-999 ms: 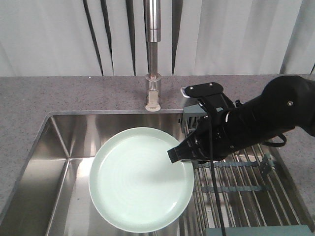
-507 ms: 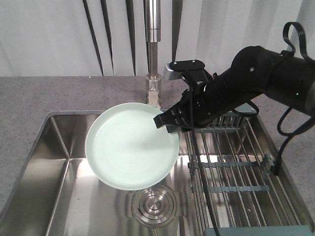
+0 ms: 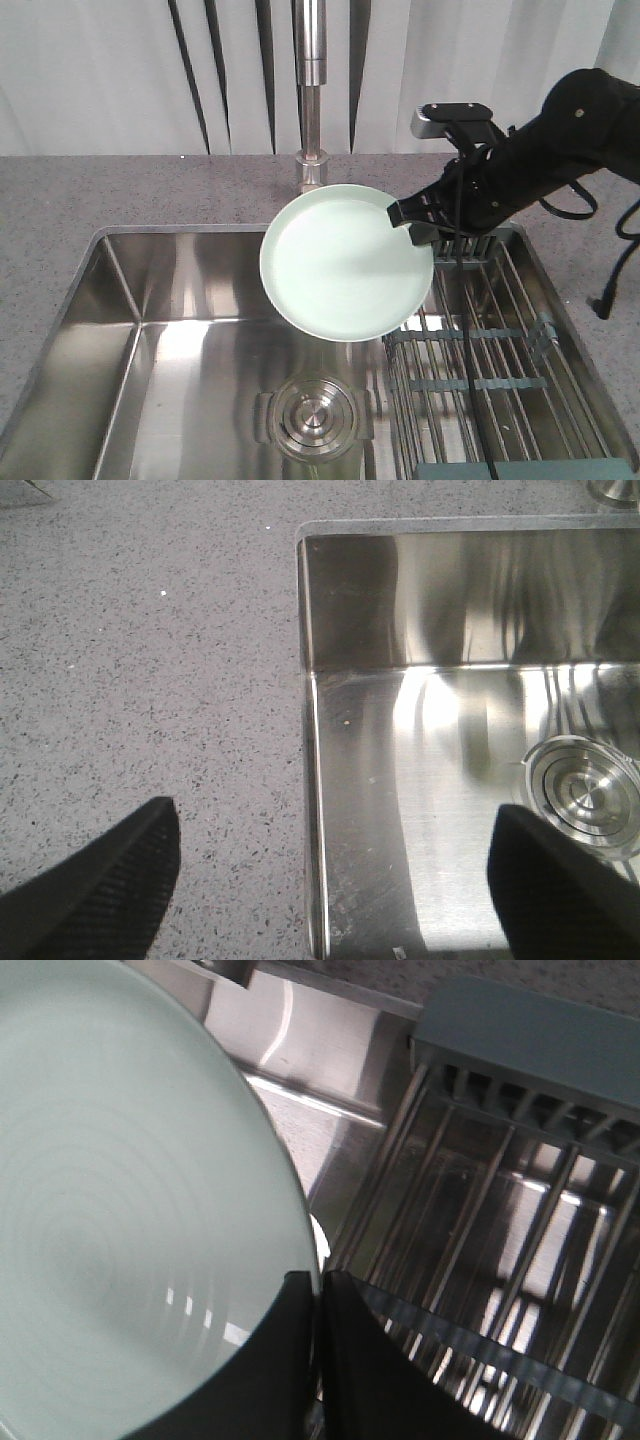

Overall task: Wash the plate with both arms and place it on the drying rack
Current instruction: 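Move the plate onto the drying rack and lower it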

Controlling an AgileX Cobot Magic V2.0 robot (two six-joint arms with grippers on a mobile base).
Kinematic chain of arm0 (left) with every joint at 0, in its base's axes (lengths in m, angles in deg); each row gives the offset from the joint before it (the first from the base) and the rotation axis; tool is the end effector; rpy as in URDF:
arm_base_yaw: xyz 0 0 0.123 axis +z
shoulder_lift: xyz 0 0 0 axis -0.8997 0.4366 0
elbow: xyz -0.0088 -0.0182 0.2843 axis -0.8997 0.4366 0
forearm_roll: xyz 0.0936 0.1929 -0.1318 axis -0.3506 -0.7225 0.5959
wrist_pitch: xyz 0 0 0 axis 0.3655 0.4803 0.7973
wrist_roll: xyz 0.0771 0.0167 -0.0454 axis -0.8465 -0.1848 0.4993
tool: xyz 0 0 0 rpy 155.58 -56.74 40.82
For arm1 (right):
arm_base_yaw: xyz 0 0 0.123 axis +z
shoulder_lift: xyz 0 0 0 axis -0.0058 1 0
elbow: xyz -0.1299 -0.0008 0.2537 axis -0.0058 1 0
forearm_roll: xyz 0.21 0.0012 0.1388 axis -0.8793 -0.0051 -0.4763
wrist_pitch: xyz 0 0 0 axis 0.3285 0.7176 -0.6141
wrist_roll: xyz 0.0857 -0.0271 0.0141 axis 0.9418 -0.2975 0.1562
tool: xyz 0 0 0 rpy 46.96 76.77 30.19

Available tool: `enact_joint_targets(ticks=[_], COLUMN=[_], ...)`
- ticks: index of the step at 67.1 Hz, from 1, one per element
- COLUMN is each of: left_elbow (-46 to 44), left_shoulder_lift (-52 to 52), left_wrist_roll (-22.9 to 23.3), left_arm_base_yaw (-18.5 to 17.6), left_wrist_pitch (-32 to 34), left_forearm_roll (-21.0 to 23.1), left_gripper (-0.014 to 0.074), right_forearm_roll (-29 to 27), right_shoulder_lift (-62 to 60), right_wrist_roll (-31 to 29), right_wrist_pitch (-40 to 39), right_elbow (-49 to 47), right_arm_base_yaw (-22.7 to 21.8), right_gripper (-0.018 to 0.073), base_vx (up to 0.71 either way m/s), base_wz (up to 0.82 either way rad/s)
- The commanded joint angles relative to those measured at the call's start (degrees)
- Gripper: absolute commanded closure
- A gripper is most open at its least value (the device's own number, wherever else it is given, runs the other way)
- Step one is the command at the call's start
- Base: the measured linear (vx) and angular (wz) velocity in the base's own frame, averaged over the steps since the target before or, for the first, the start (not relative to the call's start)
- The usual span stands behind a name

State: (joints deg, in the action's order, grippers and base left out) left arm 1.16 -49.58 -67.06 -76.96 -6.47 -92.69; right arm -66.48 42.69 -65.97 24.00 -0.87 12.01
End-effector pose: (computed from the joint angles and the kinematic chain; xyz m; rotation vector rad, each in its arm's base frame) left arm 0.0833 -0.0072 0.3097 0.0073 2.2204 -0.0680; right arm 0.3538 0.1042 0.2848 -0.4500 2.5891 0.4402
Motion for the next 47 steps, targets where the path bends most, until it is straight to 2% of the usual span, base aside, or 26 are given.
enact_joint_targets(ticks=[1,12,25,42,47], left_elbow=[-1.4,-1.4,-1.4,-1.4,-1.4], left_shoulder_lift=[0.3,0.3,0.3,0.3,0.3], left_wrist_roll=[0.5,0.5,0.5,0.5,0.5], left_arm_base_yaw=[0.0,0.0,0.0,0.0,0.0], left_wrist_pitch=[3.4,3.4,3.4,3.4,3.4], left_forearm_roll=[-0.5,-0.5,-0.5,-0.5,-0.5], left_gripper=[0.0011,0.0011,0.0011,0.0011,0.0011], right_forearm_roll=[-1.1,0.0,4.5,20.0,22.2], right_shoulder_lift=[-6.0,-10.3,-15.2,-16.5,-16.4], right_wrist_roll=[-1.2,-1.8,-0.5,9.5,10.5], right_wrist_pitch=[-2.9,-2.9,-2.8,-1.6,-1.6], right_elbow=[1.9,7.8,12.7,14.0,14.0], right_arm_base_yaw=[-2.7,-6.7,-9.4,-10.8,-10.8], right_gripper=[0.0561,0.0561,0.0561,0.0561,0.0561], base_vx=[0.0,0.0,0.0,0.0,0.0], base_wz=[0.0,0.0,0.0,0.0,0.0])
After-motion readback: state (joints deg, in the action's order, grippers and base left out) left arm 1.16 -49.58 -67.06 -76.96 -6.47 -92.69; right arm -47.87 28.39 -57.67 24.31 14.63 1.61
